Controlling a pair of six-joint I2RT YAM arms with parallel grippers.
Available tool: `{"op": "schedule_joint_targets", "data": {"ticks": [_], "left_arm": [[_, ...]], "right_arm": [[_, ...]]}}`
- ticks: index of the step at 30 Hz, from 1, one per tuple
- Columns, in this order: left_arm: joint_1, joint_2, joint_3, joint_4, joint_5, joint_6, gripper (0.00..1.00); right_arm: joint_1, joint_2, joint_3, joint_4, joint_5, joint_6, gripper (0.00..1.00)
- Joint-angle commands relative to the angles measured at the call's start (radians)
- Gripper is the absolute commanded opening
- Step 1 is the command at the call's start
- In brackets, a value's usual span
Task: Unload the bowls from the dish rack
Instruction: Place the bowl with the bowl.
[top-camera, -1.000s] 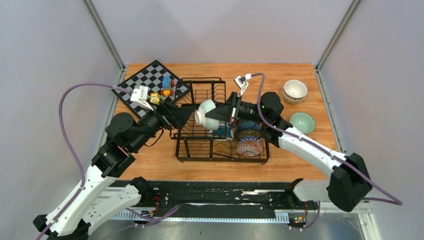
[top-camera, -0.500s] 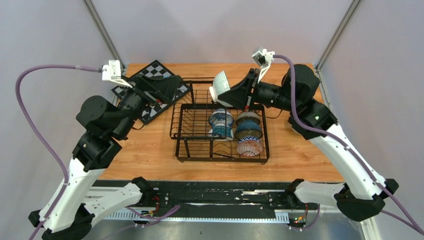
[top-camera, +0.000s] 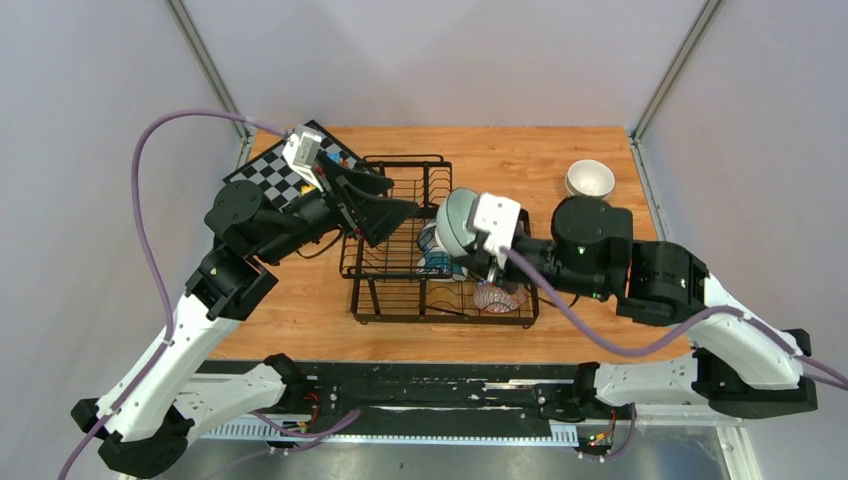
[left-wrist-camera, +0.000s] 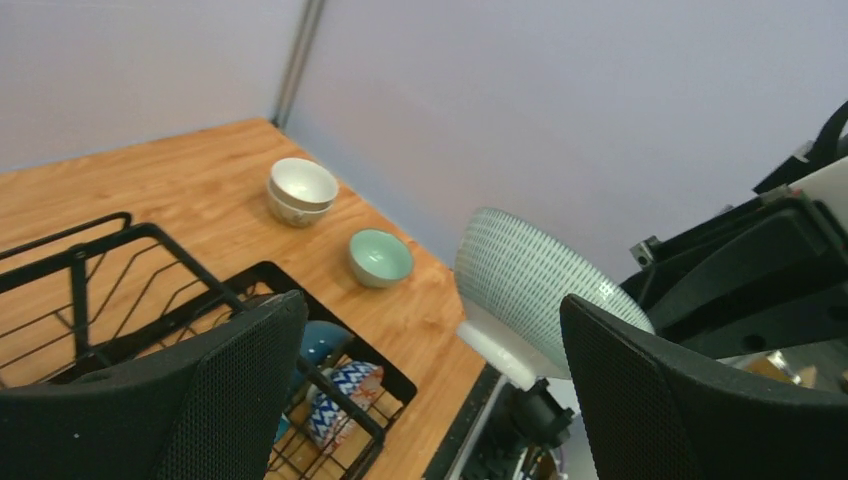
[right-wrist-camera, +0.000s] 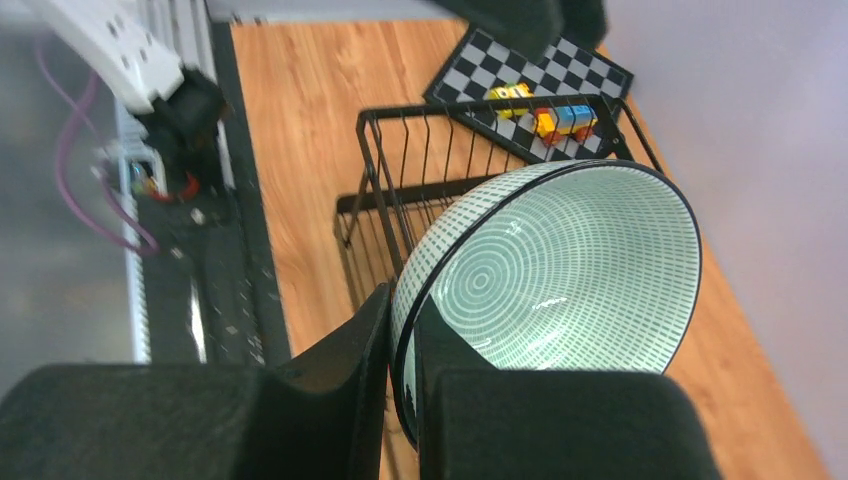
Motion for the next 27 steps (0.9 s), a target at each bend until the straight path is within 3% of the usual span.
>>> {"op": "schedule_joint_targets", "data": {"ticks": [1,6,10,16,22,27], "left_arm": [[-0.004,-0.027,-0.001,0.1,0.158,-0.03,1.0],[-0.005,-0.04,0.026,0.086,0.208,-0.021,1.0],[-0.004,-0.063,0.016,0.061,0.216,-0.018,1.0],[-0.022,0.051,0.173,-0.282,0.16,0.103,0.96],[-0.279,0.241,0.435,-0.596,-0.216,0.263,0.9],[-0.323,0.315,0.526,-0.685,-0.361,0.262,0.81]], "right_arm": [[0.178,-0.042,-0.052,-0.046,0.323,-0.259,0.0],[0.32,-0.039,-0.153,-0.024,0.564,-0.446,0.0],[0.365,-0.038,-0.201,-0.04,0.605,-0.521,0.0],[0.388,-0.006,-0.153,-0.14,0.562,-0.5,0.0],[0.387,0.036,-0.091,-0.193,0.511,-0.449,0.0],[0.388,0.052,-0.072,-0.227,0.511,-0.419,0.0]]}}
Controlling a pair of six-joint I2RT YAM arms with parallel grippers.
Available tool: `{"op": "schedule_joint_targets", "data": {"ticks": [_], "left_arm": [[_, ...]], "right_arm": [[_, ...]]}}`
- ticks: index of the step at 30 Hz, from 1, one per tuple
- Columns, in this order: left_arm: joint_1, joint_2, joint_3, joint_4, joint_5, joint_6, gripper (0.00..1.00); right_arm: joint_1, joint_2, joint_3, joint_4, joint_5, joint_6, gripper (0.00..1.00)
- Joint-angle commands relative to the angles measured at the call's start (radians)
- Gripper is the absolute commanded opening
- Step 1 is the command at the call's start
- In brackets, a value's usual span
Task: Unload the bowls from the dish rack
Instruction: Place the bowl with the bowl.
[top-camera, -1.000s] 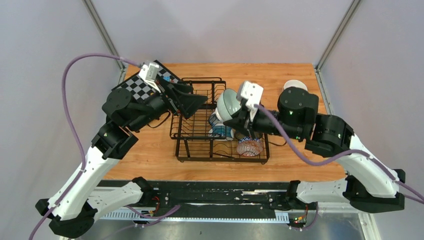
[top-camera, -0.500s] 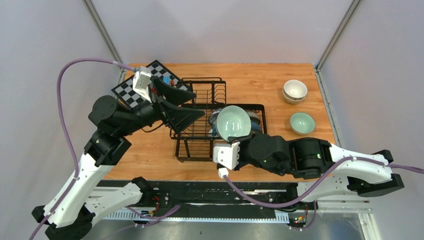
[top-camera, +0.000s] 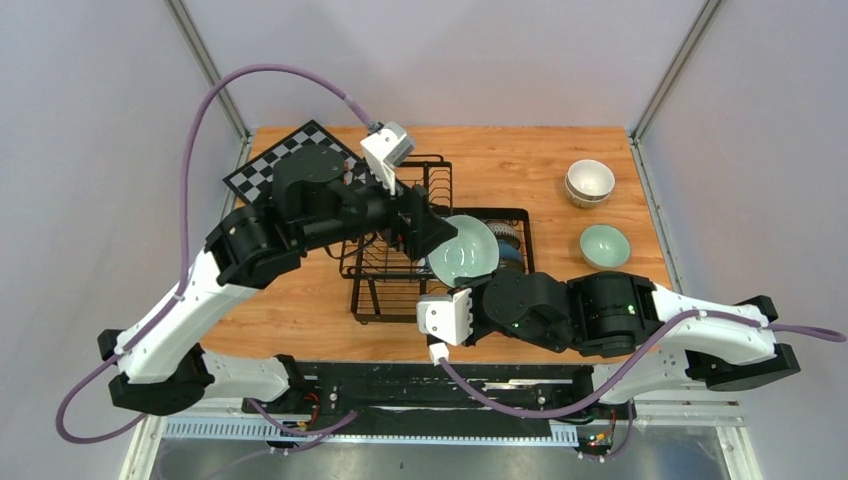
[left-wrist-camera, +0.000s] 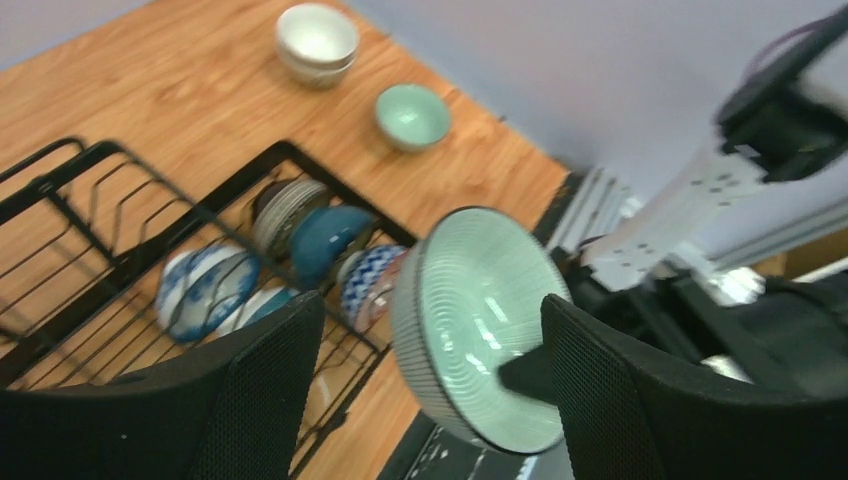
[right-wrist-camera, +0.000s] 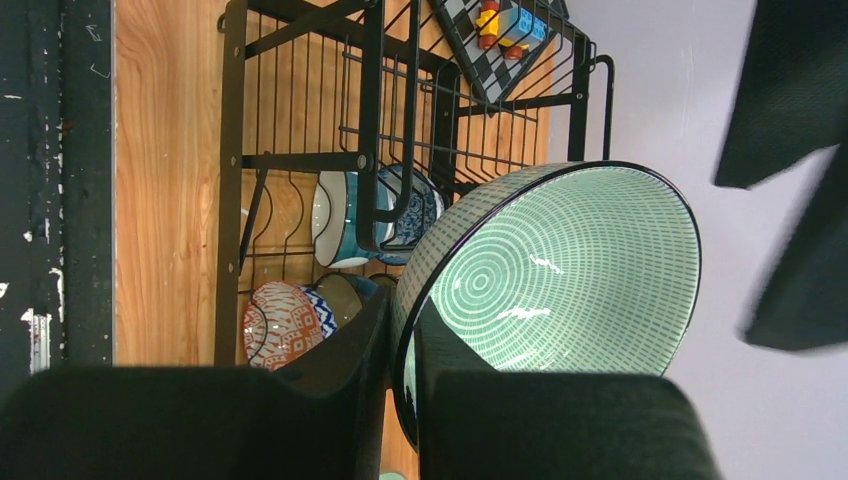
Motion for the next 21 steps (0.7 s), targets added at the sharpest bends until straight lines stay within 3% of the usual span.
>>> {"op": "schedule_joint_targets", "data": {"ticks": [1,10,21], "left_arm": [[-0.026,0.03,0.063,-0.172,-0.212,0.045,0.79],[-0.149,0.121,0.151,-0.292,-0.405,0.054,0.7],[-0.224,0.2,0.203,-0.339,-0.501,0.055,0.56]], "right_arm": [[0.017,0.001,0.038,-0.041,0.023,0.031,0.0],[0.018,0.002,0.012,-0.046,0.042,0.035,0.0],[0.018,0.0,-0.002,-0.047,0.05,0.045,0.0]]}}
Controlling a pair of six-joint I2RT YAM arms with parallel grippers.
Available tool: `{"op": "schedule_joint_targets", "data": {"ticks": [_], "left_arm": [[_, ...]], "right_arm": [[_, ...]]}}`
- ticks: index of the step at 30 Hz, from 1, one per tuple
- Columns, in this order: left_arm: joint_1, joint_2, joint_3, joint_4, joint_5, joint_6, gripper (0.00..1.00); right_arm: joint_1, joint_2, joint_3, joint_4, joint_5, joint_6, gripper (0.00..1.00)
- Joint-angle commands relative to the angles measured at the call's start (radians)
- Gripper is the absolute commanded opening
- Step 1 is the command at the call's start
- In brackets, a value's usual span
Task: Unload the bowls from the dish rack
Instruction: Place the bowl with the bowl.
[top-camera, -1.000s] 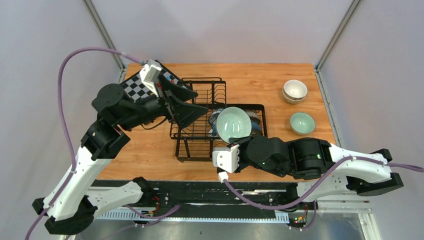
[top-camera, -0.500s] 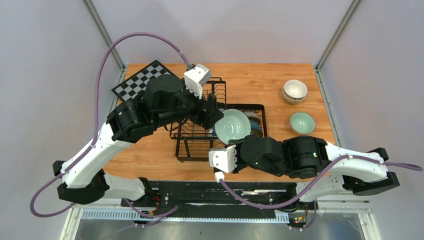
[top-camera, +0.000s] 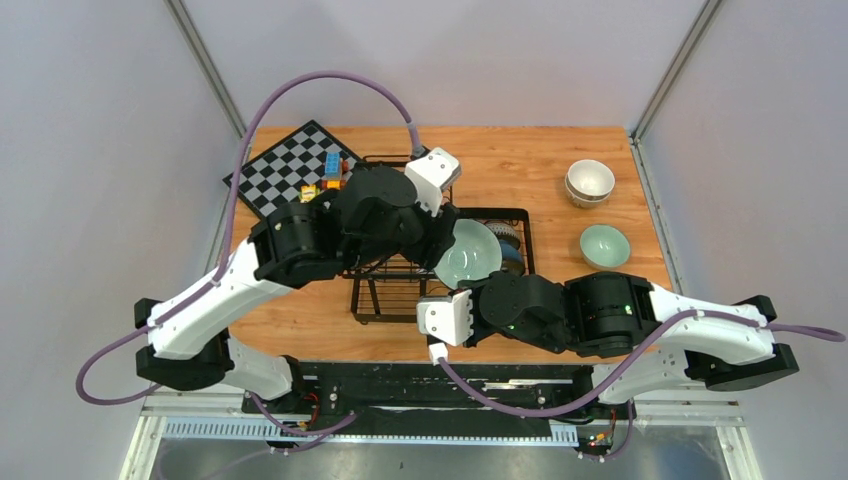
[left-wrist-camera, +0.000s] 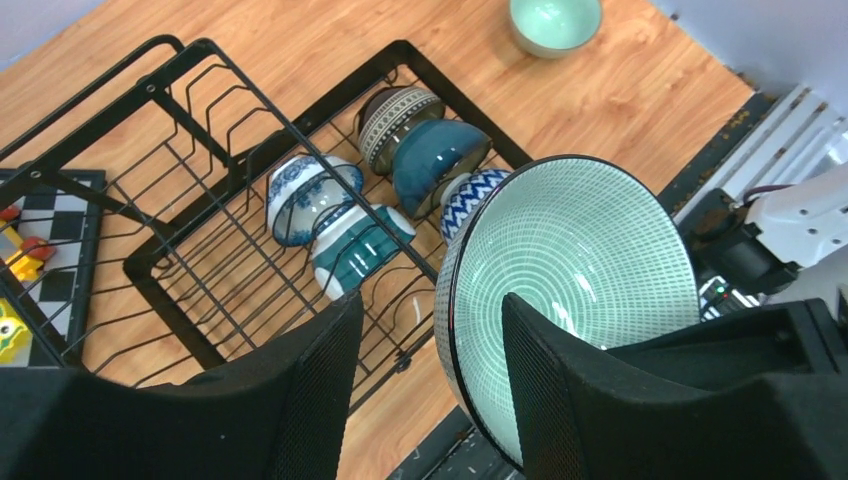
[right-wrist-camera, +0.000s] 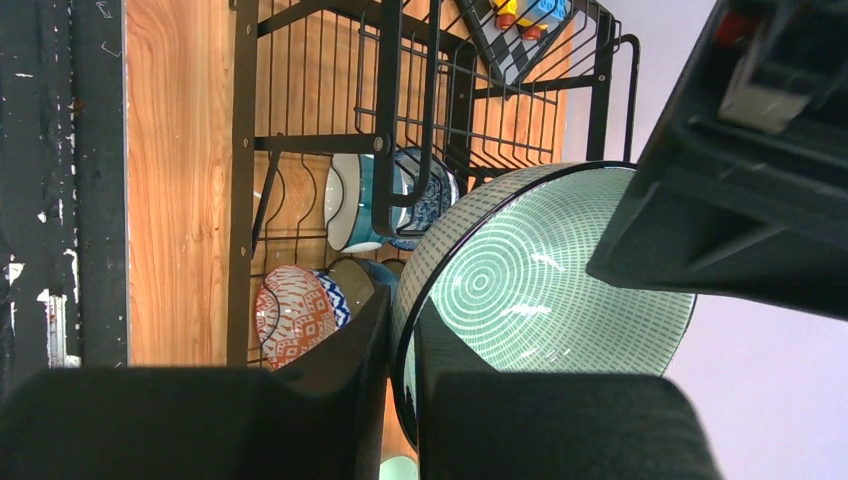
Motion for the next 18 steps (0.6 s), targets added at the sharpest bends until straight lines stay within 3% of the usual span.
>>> {"op": "schedule_joint_targets", "data": {"ticks": [1,10,18], "left_arm": [[-0.02,0.029,0.035,-0.045,-0.072,0.013,0.55],[-0.044,0.078,0.057,-0.068,-0.166,0.004,0.42],[-0.049,0.085,0.063,-0.068,-0.17,0.0,0.19]], "right_arm": [[0.017,-0.006,-0.004,-0.003,0.05,0.009,0.0],[0.019,0.0,-0.013,0.015,0.085,-0.018,0.0],[0.025,0.002,-0.025,0.021,0.129,-0.029,0.0]]}}
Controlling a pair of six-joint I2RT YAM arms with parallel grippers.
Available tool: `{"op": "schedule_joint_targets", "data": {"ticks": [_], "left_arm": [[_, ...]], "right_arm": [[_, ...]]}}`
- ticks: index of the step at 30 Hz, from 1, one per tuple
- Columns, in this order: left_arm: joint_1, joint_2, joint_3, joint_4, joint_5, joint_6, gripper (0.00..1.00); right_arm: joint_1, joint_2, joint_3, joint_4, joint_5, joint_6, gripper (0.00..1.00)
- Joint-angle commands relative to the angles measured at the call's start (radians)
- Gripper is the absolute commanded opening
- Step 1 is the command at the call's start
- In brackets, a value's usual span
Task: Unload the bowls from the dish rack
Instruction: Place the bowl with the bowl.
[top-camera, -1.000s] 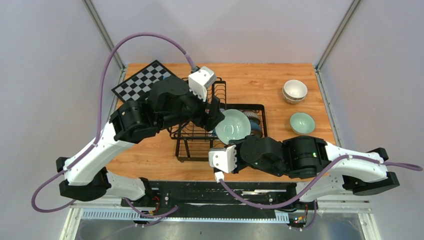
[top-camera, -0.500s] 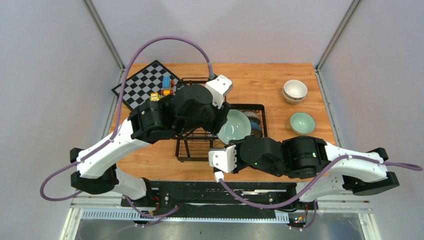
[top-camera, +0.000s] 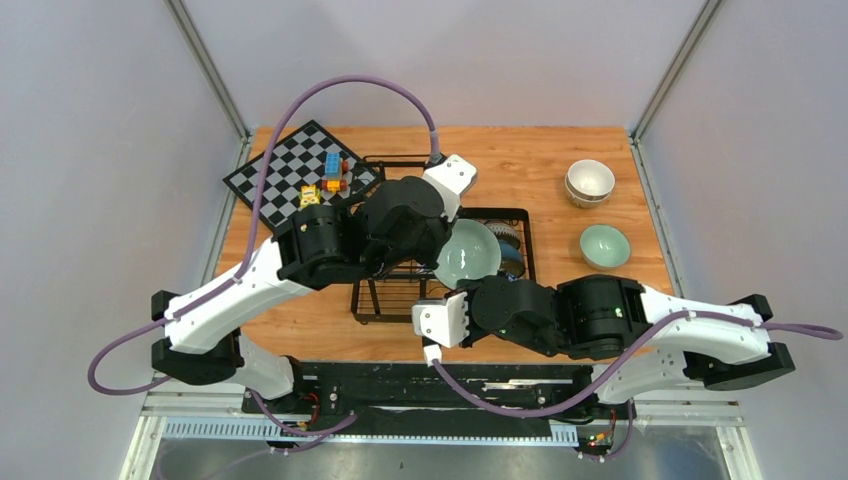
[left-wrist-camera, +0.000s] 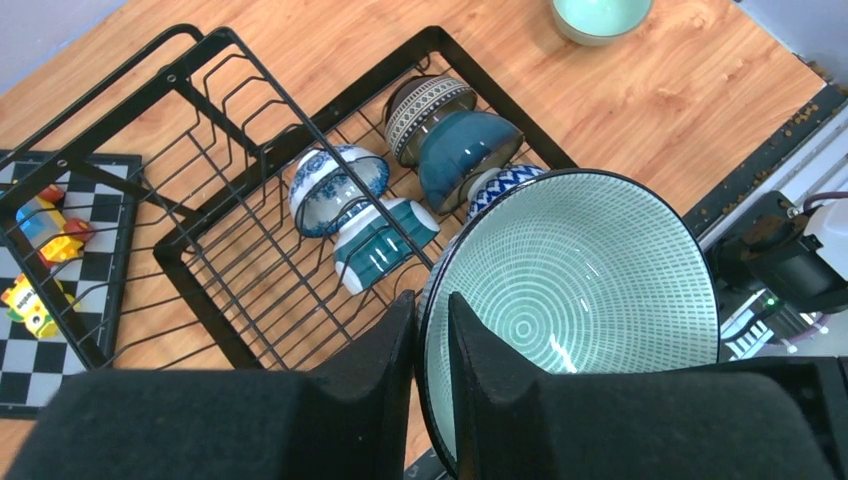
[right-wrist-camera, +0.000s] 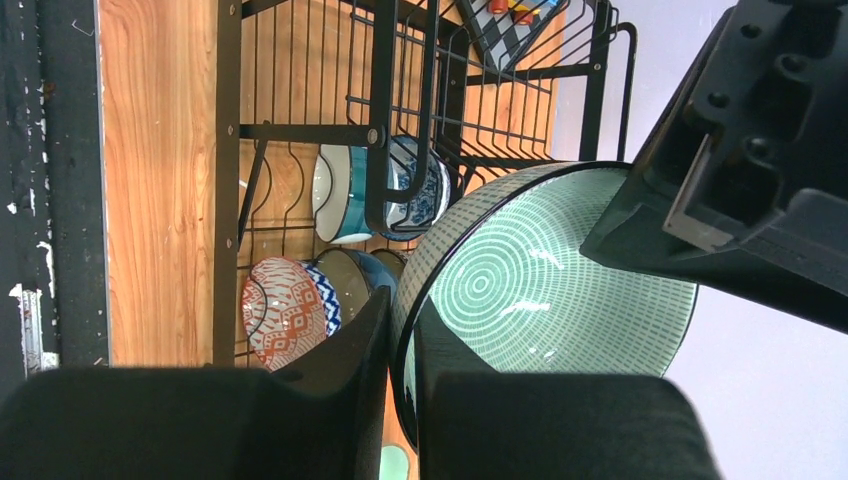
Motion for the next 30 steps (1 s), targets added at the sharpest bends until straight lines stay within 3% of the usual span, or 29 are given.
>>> {"op": "schedule_joint_targets", "data": {"ticks": [1,5,8,11,17,19,24,26,30], "left_arm": [[-0.001,0.009,0.031,-0.025,-0.038,0.007,0.16],[-0.002,0.015,0.034,-0.027,-0.037,0.007,0.17],[-0.004,0.026,0.047,-0.045,-0.04,0.006,0.29],[-0.004,0.029,0.055,-0.054,-0.043,0.006,0.32],[-0.007,0.034,0.054,-0.056,-0.035,0.005,0.15],[-0.009,0.033,0.054,-0.05,-0.025,0.008,0.01],[-0.01,0.031,0.049,-0.023,-0.014,0.009,0.0],[-0.009,0.021,0.042,-0.004,-0.014,0.008,0.0],[-0.009,-0.015,0.009,0.063,-0.03,-0.003,0.0]], "right_arm": [[0.02,-0.003,-0.001,0.016,0.093,-0.021,0.0],[0.028,0.012,0.002,0.017,0.113,-0.028,0.0],[0.031,0.018,0.012,0.017,0.121,-0.033,0.0],[0.032,0.021,0.022,0.014,0.123,-0.032,0.0],[0.032,0.021,0.015,0.011,0.123,-0.027,0.0],[0.033,0.022,0.013,0.01,0.12,-0.025,0.0],[0.035,0.026,0.008,0.009,0.125,-0.017,0.0],[0.036,0.027,0.011,0.008,0.129,-0.009,0.09],[0.037,0.025,0.017,0.008,0.12,0.015,0.49]]}}
